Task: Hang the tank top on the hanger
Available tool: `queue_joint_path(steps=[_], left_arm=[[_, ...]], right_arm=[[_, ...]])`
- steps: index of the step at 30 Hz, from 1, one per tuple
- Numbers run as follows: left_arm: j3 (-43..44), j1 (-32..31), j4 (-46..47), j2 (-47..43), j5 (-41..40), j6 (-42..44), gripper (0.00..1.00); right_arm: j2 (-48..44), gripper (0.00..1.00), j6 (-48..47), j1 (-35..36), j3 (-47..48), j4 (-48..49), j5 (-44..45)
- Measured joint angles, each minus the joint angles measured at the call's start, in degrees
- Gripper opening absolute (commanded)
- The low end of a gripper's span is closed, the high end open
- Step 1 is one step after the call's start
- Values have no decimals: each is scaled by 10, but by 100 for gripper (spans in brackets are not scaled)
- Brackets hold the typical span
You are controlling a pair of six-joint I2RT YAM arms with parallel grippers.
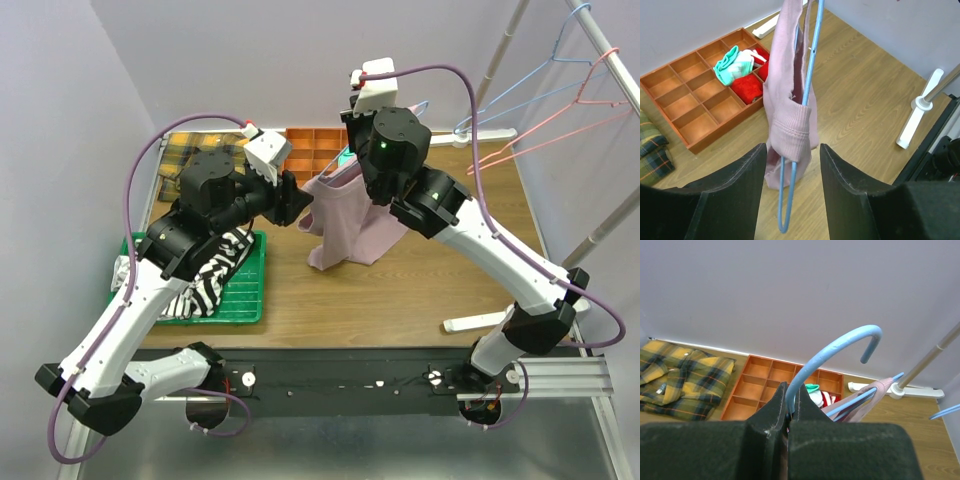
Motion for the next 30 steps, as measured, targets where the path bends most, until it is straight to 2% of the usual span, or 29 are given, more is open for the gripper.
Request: queue_joint_path(steps=[6,9,12,13,15,16,19,20,21,26,27,29,30], left_arm=[[0,0,9,12,2,26,50],[0,0,13,29,5,38,43],[0,0,22,45,13,49,32],[0,0,26,47,17,51,23],[0,0,34,49,21,54,13],[0,0,37,49,24,57,0],[-3,-1,50,49,35,67,0],[-12,-2,64,47,36,71,0],[-21,-3,76,45,36,72,0],[-74,-5,141,33,29,74,0],[-80,-5,150,32,28,77,0],[-101,-5,185,32,23,80,0],[-114,-5,204,32,19,80,0]], right_arm=[[5,1,13,0,22,-23,-15],[7,1,15,0,32,-32,-19],[8,1,18,0,37,-37,-21],[8,1,19,0,41,-40,-21],[9,1,19,0,44,-43,-21],[9,1,19,0,45,-44,-21],[9,1,19,-1,48,-44,-21],[9,3,19,-2,49,-45,-21],[9,11,19,-2,49,-46,-21],[9,32,20,-3,47,-61,-21],[7,41,25,-3,43,-60,-22],[1,50,30,-3,32,-60,-25],[-3,59,33,-2,25,-60,-28]])
